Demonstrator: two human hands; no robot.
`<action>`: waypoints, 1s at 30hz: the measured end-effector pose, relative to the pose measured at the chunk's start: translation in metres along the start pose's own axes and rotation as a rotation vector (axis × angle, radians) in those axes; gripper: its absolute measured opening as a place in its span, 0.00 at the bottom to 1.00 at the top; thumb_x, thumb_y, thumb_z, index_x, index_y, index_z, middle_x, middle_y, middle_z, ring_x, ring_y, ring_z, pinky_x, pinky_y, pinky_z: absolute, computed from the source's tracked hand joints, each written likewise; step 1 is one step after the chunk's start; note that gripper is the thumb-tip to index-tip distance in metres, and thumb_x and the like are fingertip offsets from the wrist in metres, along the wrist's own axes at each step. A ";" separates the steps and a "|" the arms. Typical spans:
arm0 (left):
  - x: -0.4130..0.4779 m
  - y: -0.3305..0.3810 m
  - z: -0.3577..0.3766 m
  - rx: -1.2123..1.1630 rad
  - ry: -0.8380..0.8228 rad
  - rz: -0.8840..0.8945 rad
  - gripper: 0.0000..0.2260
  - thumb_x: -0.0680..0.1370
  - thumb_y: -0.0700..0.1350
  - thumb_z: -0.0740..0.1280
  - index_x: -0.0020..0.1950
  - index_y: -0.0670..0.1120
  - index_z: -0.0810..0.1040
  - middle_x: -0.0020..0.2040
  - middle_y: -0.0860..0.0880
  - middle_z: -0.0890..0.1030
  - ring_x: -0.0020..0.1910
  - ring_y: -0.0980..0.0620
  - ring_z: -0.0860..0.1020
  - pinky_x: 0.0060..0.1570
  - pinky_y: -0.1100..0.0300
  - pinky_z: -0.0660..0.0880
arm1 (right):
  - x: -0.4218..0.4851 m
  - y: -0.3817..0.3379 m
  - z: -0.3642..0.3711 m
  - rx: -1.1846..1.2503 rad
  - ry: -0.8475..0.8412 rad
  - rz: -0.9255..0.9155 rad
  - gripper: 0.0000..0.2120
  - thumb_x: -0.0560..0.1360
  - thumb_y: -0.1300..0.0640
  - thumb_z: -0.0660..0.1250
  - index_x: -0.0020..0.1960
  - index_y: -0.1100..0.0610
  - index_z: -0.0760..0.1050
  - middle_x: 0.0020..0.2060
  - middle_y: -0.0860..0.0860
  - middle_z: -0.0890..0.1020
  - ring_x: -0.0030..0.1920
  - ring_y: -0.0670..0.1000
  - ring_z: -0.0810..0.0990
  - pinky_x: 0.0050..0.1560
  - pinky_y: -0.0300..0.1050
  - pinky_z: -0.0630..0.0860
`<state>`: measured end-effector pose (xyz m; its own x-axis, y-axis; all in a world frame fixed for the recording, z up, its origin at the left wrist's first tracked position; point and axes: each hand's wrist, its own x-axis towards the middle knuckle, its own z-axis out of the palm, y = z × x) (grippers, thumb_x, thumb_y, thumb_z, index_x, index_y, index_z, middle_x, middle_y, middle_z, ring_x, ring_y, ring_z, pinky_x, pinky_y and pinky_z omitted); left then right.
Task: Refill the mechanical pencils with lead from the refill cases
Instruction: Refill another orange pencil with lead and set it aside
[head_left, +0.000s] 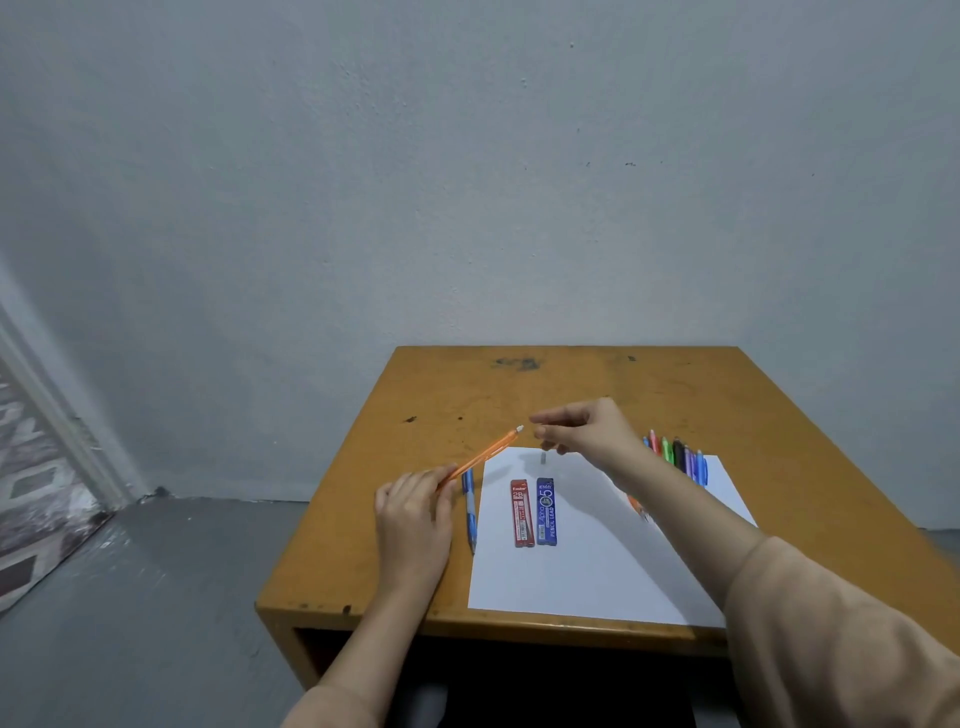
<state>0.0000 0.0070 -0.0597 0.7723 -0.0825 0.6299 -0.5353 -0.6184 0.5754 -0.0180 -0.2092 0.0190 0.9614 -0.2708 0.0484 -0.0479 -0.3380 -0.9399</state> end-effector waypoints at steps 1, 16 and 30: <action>0.000 0.000 0.000 0.006 -0.001 0.013 0.09 0.74 0.42 0.71 0.54 0.46 0.82 0.49 0.52 0.83 0.50 0.58 0.76 0.55 0.56 0.67 | -0.002 -0.003 0.001 0.011 -0.030 0.001 0.07 0.73 0.62 0.71 0.50 0.57 0.83 0.38 0.52 0.85 0.37 0.45 0.82 0.35 0.34 0.75; -0.002 0.002 -0.001 0.046 0.002 0.108 0.10 0.73 0.39 0.72 0.53 0.46 0.83 0.47 0.52 0.84 0.48 0.56 0.79 0.53 0.57 0.67 | 0.000 -0.008 0.002 0.055 -0.046 0.069 0.03 0.71 0.64 0.72 0.44 0.63 0.82 0.39 0.56 0.84 0.37 0.48 0.81 0.43 0.41 0.78; -0.001 0.001 0.000 0.044 0.054 0.013 0.08 0.74 0.40 0.71 0.53 0.45 0.83 0.47 0.51 0.83 0.48 0.58 0.76 0.53 0.58 0.66 | 0.018 -0.009 -0.018 0.107 0.129 0.102 0.02 0.74 0.69 0.67 0.44 0.67 0.78 0.33 0.56 0.79 0.31 0.49 0.76 0.32 0.33 0.76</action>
<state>-0.0010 0.0066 -0.0595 0.7449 -0.0492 0.6654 -0.5288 -0.6517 0.5438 -0.0051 -0.2273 0.0347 0.9098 -0.4148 -0.0126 -0.1079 -0.2070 -0.9724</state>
